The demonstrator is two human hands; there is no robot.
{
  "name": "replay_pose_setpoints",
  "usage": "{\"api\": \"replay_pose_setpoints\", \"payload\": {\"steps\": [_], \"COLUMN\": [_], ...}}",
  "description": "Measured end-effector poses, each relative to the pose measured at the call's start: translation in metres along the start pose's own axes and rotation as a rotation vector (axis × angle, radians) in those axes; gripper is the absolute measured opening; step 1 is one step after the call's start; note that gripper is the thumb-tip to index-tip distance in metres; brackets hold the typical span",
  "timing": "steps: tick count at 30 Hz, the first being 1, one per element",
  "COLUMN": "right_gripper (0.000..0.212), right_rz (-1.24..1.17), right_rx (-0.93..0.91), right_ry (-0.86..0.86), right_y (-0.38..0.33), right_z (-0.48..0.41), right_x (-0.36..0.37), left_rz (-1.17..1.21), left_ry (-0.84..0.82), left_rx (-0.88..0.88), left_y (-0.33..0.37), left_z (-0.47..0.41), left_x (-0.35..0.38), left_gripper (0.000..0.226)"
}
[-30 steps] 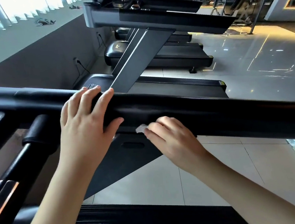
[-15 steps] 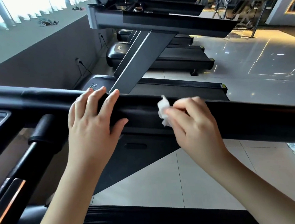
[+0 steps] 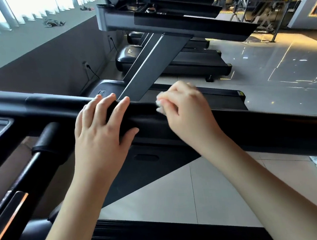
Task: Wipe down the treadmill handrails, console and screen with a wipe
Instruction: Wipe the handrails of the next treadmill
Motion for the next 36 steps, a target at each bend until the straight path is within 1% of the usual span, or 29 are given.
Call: {"api": "replay_pose_setpoints", "payload": {"steps": [3,4,7,9,10,13,15,17,20,23,25,28,31,33,36], "right_gripper": [0.008,0.008,0.015,0.011,0.012,0.028,0.028,0.025,0.027,0.029,0.026,0.021,0.02,0.019,0.02], "right_rz": [0.074,0.099,0.121,0.132,0.147,0.221,0.313,0.325,0.251,0.329,0.421,0.499,0.456,0.451,0.509], "right_rx": [-0.192,-0.215,-0.13,-0.133,-0.177,-0.37,-0.433,-0.415,-0.373,-0.433,-0.495,-0.525,-0.515,-0.548,-0.632], "right_ry": [-0.006,0.015,0.137,0.164,0.147,-0.007,-0.017,0.033,0.076,0.03,0.018,0.074,0.127,0.105,0.03], "right_y": [-0.007,-0.003,0.007,-0.002,-0.009,-0.011,-0.004,0.0,-0.016,-0.023,-0.016,-0.012,-0.023,-0.027,-0.01], "right_z": [0.022,0.028,0.027,0.025,0.029,0.051,0.062,0.06,0.047,0.047,0.055,0.062,0.054,0.055,0.071], "right_x": [-0.007,-0.013,-0.023,-0.016,-0.009,-0.001,-0.008,-0.01,0.005,0.013,0.005,-0.003,0.01,0.02,0.022], "left_rz": [-0.001,0.001,-0.005,-0.006,-0.003,0.0,-0.001,-0.002,0.003,-0.007,-0.041,-0.046,-0.045,-0.043,-0.014], "left_ry": [-0.007,-0.01,-0.01,-0.005,-0.004,-0.006,-0.014,-0.016,-0.021,-0.041,-0.058,-0.047,-0.05,-0.056,-0.062], "left_rx": [0.006,0.006,0.005,0.006,0.006,0.016,0.027,0.024,0.019,0.02,0.004,-0.082,-0.086,-0.07,-0.053], "left_y": [0.0,0.0,0.0,0.001,0.001,-0.001,-0.002,-0.001,-0.002,-0.005,-0.007,-0.012,-0.016,-0.021,-0.025], "left_z": [-0.001,-0.001,-0.001,0.0,0.0,-0.001,-0.001,-0.001,-0.001,-0.002,-0.002,0.0,0.002,0.003,0.003], "left_x": [-0.001,-0.001,-0.001,0.0,0.0,-0.001,-0.002,-0.002,-0.001,-0.003,-0.006,-0.011,-0.01,-0.011,-0.013], "left_gripper": [0.058,0.058,0.057,0.058,0.059,0.061,0.061,0.06,0.06,0.062,0.062,0.055,0.056,0.058,0.058]}}
Point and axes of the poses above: each hand's wrist, its own z-axis away from the middle knuckle, its own x-axis out of the palm, y = z × x, the point moved 5 cm from there along -z, towards the middle knuckle, and after that the axes turned 10 degrees about -y, right-handed, at the moved point
